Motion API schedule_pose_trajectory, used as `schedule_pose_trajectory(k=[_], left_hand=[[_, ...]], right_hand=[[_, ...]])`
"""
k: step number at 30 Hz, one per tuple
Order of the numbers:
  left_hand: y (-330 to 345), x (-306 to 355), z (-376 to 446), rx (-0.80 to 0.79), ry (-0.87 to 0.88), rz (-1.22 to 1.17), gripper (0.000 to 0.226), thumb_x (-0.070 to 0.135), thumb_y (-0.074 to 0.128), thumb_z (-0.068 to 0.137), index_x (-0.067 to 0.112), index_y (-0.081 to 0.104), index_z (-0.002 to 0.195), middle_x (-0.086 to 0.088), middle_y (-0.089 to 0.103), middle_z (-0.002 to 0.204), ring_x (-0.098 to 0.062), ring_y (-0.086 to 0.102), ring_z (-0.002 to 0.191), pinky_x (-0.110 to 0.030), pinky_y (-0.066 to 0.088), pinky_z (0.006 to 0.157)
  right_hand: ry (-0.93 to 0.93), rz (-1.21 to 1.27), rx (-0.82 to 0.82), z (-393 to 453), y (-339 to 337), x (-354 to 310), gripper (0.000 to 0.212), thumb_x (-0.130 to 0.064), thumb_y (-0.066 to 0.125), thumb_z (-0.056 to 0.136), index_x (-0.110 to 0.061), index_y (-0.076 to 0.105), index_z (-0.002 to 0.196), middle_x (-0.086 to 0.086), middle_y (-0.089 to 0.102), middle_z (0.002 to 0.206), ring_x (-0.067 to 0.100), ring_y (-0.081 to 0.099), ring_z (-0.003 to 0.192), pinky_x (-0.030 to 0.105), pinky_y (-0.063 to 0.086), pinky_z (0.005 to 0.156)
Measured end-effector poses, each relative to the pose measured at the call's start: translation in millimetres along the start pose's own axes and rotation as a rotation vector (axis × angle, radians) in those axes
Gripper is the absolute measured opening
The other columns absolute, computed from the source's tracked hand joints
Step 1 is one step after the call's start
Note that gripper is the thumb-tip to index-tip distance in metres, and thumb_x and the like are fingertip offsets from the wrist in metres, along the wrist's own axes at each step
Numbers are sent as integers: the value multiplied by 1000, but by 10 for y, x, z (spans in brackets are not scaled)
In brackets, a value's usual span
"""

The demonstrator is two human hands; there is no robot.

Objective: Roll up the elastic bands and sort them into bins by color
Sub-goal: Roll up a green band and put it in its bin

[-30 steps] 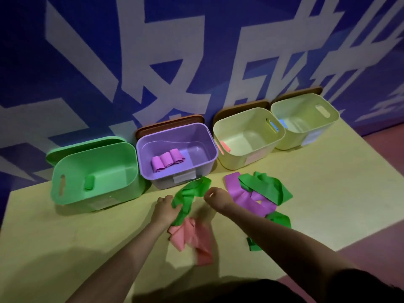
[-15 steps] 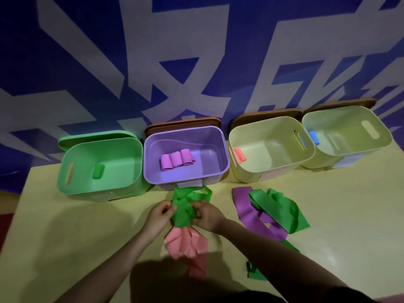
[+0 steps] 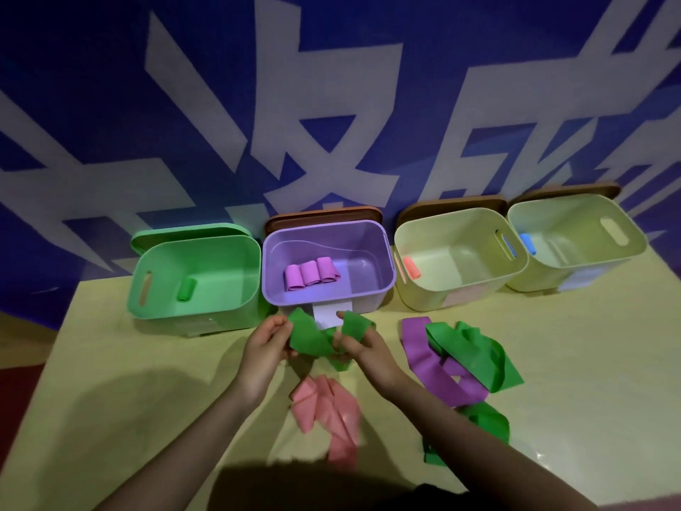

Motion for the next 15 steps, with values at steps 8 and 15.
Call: schedule_pose_trajectory(k=[8, 15], left_hand=[[-110, 442, -378, -73, 75, -168, 14, 11, 45, 99, 9, 58, 94, -14, 63, 91, -22, 60, 77, -23, 52, 56], [-73, 845, -582, -210, 130, -157, 14, 10, 47, 98, 12, 58, 90, -9, 60, 84, -19, 55, 71, -21, 50, 52]], right_hand=[[170, -422, -23, -444, 130, -144, 66, -59, 36, 95, -6, 72, 80, 12, 73, 76, 15, 65, 61, 25, 48, 60], [-132, -779, 137, -689, 188, -166, 78, -81, 14, 83, -23, 63, 103, -5, 61, 104, 13, 55, 100, 30, 42, 89]])
Point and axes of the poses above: each hand's wrist, its own z-axis towards the middle knuckle, its own y-axis out of the palm, x = y × z, the point moved 4 cm from there along z, towards the middle knuckle
